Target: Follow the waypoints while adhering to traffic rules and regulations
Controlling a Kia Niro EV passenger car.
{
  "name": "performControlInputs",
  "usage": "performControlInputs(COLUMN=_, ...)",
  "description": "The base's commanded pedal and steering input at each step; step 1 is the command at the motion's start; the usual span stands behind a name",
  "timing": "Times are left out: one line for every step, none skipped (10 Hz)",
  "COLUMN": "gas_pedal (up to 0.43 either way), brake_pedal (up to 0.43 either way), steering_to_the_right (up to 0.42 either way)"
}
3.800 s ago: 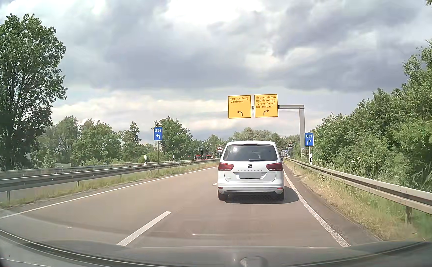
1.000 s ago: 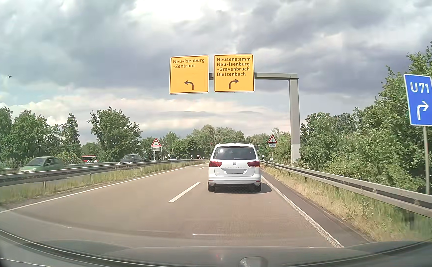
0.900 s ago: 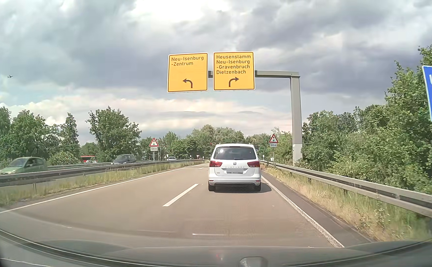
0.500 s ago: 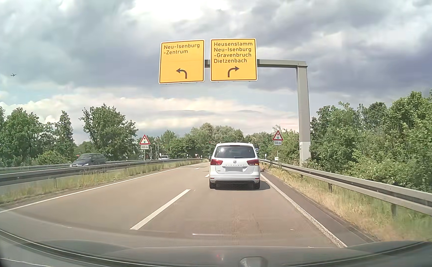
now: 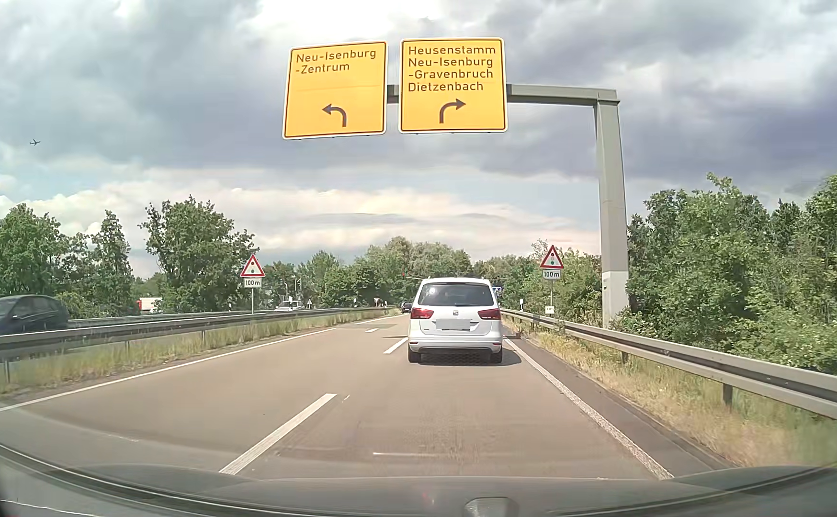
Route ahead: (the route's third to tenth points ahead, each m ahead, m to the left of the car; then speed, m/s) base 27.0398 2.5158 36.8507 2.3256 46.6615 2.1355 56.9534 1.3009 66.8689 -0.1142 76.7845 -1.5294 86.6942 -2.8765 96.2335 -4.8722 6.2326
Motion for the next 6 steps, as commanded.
performControlInputs(gas_pedal=0.098, brake_pedal=0.037, steering_to_the_right=0.004)
performControlInputs(gas_pedal=0.118, brake_pedal=0.037, steering_to_the_right=0.004)
performControlInputs(gas_pedal=0.130, brake_pedal=0.037, steering_to_the_right=0.004)
performControlInputs(gas_pedal=0.138, brake_pedal=0.037, steering_to_the_right=0.004)
performControlInputs(gas_pedal=0.138, brake_pedal=0.037, steering_to_the_right=0.004)
performControlInputs(gas_pedal=0.150, brake_pedal=0.030, steering_to_the_right=0.004)
